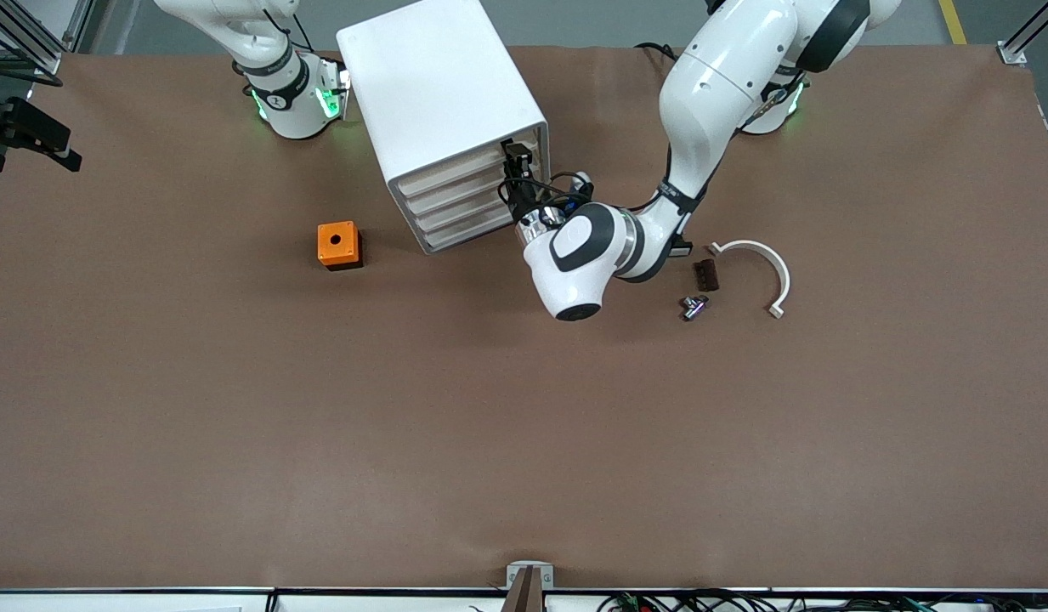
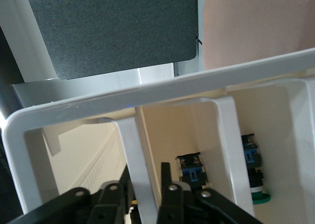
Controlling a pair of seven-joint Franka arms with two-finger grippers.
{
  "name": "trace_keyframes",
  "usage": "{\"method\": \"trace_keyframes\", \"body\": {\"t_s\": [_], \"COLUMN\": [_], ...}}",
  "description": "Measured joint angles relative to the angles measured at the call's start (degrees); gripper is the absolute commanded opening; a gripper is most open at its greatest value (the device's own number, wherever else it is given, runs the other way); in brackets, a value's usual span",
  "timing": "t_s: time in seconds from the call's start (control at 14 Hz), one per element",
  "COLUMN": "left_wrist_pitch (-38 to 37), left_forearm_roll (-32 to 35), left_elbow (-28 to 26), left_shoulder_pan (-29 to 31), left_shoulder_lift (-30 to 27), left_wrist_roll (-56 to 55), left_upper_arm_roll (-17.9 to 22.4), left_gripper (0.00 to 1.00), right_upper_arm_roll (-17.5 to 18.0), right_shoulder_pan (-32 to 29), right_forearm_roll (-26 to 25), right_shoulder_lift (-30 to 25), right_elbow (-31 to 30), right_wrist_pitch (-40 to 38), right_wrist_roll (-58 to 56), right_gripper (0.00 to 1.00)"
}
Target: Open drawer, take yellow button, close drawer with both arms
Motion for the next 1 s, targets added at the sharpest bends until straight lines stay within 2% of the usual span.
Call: {"method": "trace_keyframes", "body": {"t_s": [0.64, 1.0], "left_wrist_pitch": [-0.2, -0.1], "left_forearm_roll": [-0.3, -0.4], "left_elbow": [-0.1, 0.1], "left_shoulder_pan": [0.8, 5.8], "left_shoulder_lift": [0.1, 0.1], "left_wrist_roll": [-1.3, -1.3], "left_upper_arm_roll": [0.2, 0.5], "left_gripper": [0.13, 0.14], "right_upper_arm_roll": [0.4, 0.1], "right_shoulder_pan": [0.0, 0.0], "right_forearm_roll": [0.1, 0.0], "right_shoulder_lift": [0.5, 4.0], "right_elbow": [0.5, 0.5], "right_wrist_pitch": [0.3, 0.3], "right_wrist_roll": [0.0, 0.0], "right_gripper": [1.0, 1.0]}}
